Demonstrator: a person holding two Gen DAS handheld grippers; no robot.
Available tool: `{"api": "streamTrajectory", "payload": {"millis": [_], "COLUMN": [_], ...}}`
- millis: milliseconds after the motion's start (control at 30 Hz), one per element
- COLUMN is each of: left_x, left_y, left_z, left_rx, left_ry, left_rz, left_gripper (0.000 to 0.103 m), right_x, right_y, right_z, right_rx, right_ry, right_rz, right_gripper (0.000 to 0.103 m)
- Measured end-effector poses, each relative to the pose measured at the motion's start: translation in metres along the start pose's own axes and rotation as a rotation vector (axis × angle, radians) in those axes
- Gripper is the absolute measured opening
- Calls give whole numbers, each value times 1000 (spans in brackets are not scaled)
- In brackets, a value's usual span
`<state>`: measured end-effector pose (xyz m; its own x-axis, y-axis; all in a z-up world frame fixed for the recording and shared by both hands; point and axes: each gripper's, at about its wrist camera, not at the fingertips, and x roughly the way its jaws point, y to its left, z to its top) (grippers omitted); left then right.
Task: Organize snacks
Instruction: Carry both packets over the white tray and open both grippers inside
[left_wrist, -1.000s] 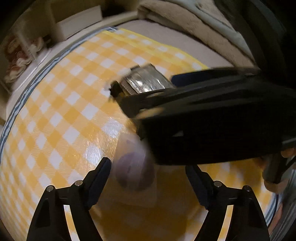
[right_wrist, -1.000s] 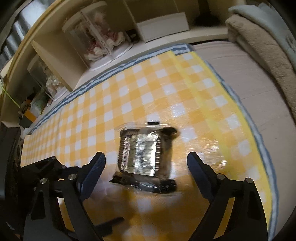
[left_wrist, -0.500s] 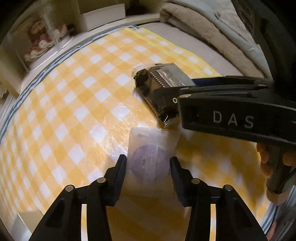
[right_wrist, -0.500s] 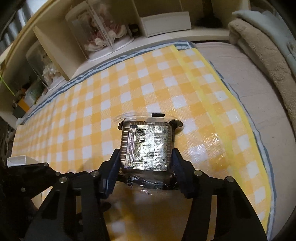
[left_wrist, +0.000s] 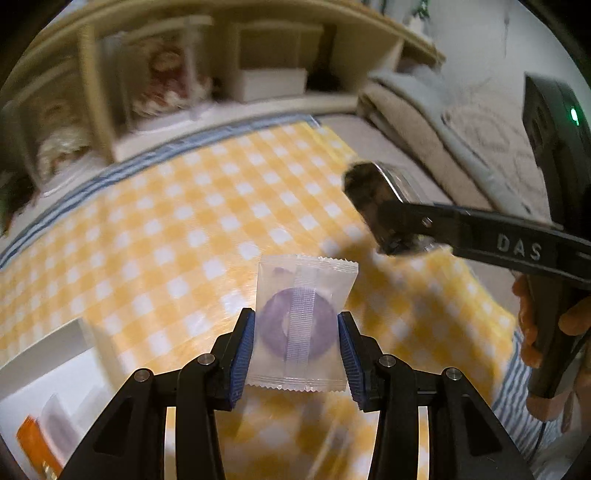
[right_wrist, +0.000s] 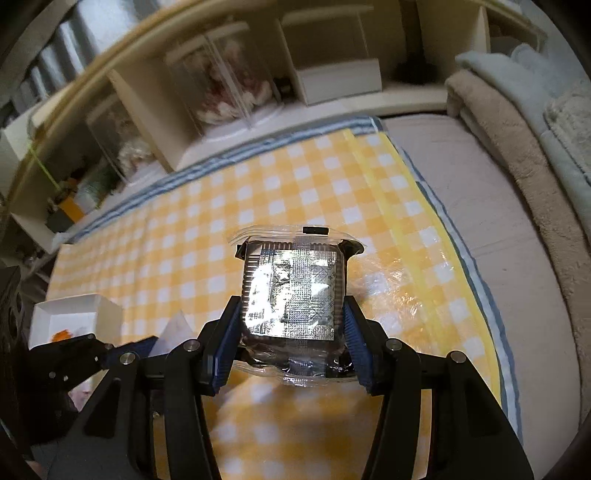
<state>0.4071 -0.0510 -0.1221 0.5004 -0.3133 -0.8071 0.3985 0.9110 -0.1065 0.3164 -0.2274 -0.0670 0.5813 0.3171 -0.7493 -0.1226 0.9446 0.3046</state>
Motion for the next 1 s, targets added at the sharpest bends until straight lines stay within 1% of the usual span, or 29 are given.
{"api": "streamTrajectory", "payload": {"millis": [33, 67, 167, 367, 567, 667, 800, 900, 1000], "left_x": [-9, -36, -76, -142, -213, -240, -266, -285, -293], "left_y": [3, 7, 18, 37, 57, 66, 86, 107, 131], "left_z": [-3, -15, -28, -53, -87, -105, -126, -146, -165], "left_rx": [-11, -26, -58, -117, -194, -222, -265, -317, -375], "left_ry": [-12, -29, -61, -109, -155, -173, -195, -207, -219], "left_rz": [5, 14, 36, 101, 147, 170, 201, 217, 230], "left_gripper": [43, 43, 43, 43, 43, 43, 44, 44, 44], "right_x": [-6, -12, -25, -43, -55, -57, -55, -48, -36], "right_y": [4, 9, 24, 66, 111, 134, 164, 181, 200], "right_z": [-2, -3, -8, -22, -34, -40, -48, -51, -55], "right_rx": [0, 0, -10, -53, -109, -133, -157, -159, -173], "right_ry": [-4, -7, -10, -11, -14, -11, 0, 20, 43], "right_rz": [13, 24, 47, 101, 155, 180, 213, 240, 249], "right_gripper": [54, 54, 54, 54, 54, 54, 54, 54, 54]}}
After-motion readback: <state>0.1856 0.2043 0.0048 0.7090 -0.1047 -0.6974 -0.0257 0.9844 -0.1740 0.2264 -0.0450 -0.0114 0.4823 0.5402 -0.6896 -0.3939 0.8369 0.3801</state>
